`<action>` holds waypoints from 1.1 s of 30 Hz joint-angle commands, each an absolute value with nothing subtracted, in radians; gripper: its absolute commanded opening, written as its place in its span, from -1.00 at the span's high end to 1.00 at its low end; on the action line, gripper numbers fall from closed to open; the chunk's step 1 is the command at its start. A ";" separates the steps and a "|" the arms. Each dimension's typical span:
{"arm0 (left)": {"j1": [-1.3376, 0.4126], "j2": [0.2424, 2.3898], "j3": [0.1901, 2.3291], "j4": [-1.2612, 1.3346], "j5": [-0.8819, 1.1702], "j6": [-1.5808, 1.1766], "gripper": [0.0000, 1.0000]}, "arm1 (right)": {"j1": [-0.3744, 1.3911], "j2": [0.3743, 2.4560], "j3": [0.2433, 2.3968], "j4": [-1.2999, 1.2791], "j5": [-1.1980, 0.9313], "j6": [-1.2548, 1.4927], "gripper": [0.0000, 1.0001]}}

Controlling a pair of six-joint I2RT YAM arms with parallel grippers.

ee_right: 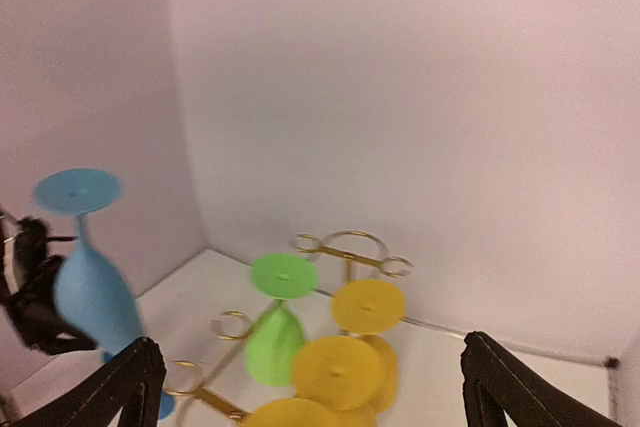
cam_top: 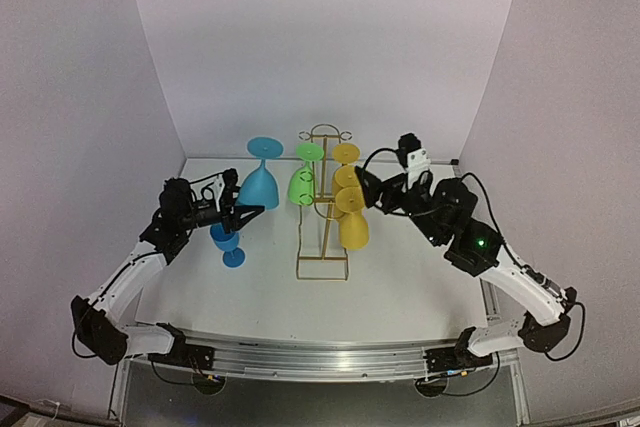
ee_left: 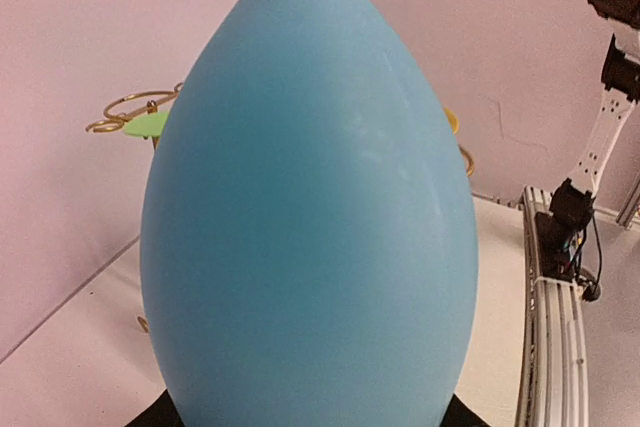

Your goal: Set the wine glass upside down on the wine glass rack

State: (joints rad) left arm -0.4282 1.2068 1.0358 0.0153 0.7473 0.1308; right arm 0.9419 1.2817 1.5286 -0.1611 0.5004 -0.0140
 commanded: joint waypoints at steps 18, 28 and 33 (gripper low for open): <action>-0.424 1.536 0.911 0.633 0.878 0.271 0.57 | 0.228 1.339 1.298 -0.469 0.178 0.263 -0.97; -0.401 1.717 1.012 0.741 0.886 0.227 0.60 | 0.228 1.286 1.245 -0.451 0.206 0.225 -0.97; -0.400 1.774 1.066 0.763 0.925 0.248 0.59 | 0.228 1.271 1.236 -0.451 0.208 0.209 -0.97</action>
State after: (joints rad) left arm -0.4042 1.7465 0.9832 0.6690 0.8676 0.2433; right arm 0.2256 1.3130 1.2449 -0.4667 0.2148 0.2285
